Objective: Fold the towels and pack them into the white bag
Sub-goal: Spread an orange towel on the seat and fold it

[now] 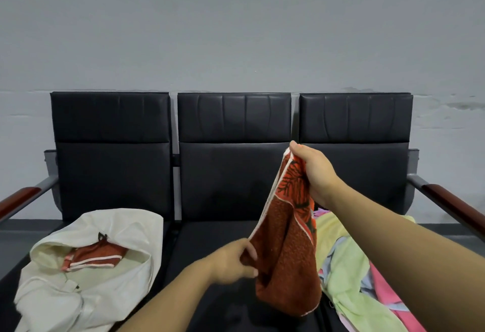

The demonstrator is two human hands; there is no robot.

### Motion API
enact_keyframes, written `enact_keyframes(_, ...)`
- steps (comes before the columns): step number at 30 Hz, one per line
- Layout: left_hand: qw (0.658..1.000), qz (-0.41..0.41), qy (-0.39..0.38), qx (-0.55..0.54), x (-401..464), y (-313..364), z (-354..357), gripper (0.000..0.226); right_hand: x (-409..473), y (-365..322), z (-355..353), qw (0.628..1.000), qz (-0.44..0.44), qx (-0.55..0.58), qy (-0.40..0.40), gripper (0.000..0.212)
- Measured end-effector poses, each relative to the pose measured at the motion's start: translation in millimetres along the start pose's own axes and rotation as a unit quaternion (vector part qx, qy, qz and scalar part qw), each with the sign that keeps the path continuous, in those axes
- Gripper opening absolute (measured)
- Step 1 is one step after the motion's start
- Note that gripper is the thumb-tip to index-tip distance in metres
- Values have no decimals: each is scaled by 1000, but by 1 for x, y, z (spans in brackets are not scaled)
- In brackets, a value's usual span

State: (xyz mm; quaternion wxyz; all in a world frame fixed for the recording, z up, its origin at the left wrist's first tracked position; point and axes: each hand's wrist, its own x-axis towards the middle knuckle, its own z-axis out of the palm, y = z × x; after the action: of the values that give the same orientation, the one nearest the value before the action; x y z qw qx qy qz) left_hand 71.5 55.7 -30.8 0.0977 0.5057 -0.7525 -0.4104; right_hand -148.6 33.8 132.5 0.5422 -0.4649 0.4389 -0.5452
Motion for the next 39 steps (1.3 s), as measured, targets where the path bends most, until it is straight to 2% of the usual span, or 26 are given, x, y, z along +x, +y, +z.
enact_keyframes(4, 993, -5, 113, -18, -1, -9, -3, 37, 5, -1, -13, 1000, -8, -2, 27, 34)
enact_keyframes(9, 967, -20, 245, -70, -2, -17, -30, 26, 12, 3, -36, 997, -29, -56, 46, 36)
enact_keyframes(11, 942, -20, 322, -93, -5, -24, -54, 13, 12, 7, -50, 988, -44, -117, 89, 39)
enact_keyframes(13, 899, -6, 416, -135, -13, -22, -80, 15, 11, 12, -63, 965, -65, -211, 144, 41)
enact_keyframes(15, 867, 9, 477, -145, -22, -12, -104, 17, 10, 18, -72, 936, -58, -304, 169, 46)
enact_keyframes(17, 874, 22, 468, -130, -26, 4, -121, 16, 13, 25, -76, 921, -42, -344, 177, 49)
enact_keyframes(19, 883, 30, 435, -172, -25, 19, -130, 15, 16, 28, -72, 926, -27, -326, 187, 48)
enact_keyframes(23, 857, 32, 454, -242, -27, 31, -143, 13, 18, 22, -54, 957, -18, -237, 169, 26)
enact_keyframes(26, 845, 24, 483, -229, -30, 28, -146, 14, 19, 27, -53, 976, 1, -172, 136, 36)
enact_keyframes(29, 841, 15, 499, -208, -32, 20, -144, 18, 18, 40, -57, 969, -1, -219, 116, 45)
enact_keyframes(39, 872, -19, 430, -233, -13, -10, -140, 17, 39, 77, -57, 974, 13, -203, 105, 43)
